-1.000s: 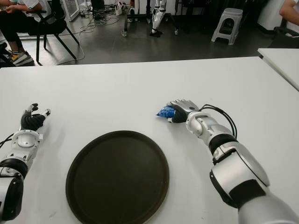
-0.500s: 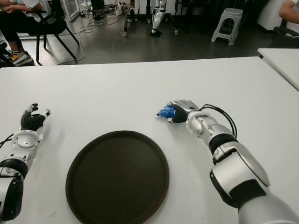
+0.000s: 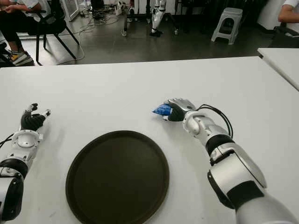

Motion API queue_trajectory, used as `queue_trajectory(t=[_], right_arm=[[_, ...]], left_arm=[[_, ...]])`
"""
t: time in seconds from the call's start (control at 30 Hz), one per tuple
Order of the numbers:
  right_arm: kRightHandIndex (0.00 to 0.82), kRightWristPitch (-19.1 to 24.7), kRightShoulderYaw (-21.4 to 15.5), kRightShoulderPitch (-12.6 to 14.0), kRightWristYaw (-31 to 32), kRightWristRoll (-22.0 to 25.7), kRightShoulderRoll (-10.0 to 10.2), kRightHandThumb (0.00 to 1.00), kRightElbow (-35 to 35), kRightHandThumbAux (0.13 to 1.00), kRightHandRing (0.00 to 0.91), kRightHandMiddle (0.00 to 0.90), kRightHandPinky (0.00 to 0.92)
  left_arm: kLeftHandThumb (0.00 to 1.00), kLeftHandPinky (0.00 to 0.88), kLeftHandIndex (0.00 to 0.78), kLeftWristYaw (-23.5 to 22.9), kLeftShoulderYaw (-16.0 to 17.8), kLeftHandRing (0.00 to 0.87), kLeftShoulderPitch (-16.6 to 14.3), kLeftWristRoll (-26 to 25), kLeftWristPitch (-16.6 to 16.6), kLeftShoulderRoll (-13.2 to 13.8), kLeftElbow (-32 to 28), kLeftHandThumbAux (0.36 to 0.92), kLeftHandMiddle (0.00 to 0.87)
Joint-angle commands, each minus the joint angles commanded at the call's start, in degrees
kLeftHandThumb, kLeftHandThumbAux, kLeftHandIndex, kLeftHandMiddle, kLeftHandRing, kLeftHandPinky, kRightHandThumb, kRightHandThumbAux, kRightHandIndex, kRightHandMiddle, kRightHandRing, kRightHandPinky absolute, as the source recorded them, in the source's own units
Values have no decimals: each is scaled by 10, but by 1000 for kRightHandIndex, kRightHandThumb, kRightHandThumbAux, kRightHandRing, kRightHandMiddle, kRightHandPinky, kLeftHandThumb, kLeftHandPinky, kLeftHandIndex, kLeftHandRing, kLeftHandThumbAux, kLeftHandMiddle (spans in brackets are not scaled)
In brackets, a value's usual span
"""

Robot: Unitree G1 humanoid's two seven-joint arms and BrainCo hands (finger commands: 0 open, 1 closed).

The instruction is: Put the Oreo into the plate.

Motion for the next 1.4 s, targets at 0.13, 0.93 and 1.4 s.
queue_trajectory(t=[0.13, 0.93, 1.4], right_arm=[[439, -30, -45, 12, -4, 48, 11, 703, -6, 718, 824, 830, 805], [439, -23, -116, 22, 5, 109, 33, 705, -43, 719, 806, 826, 789], [440, -56, -141, 48, 32, 143, 34, 707, -99, 717, 825, 830, 815]], left_arm=[[388, 147, 0, -6, 2, 151, 0, -2, 1, 0, 1, 561, 126], [374, 132, 0, -1, -5, 146, 0, 7, 1, 2, 1, 565, 126], [383, 169, 0, -4, -4, 163, -2, 6, 2, 2, 1, 556, 136]])
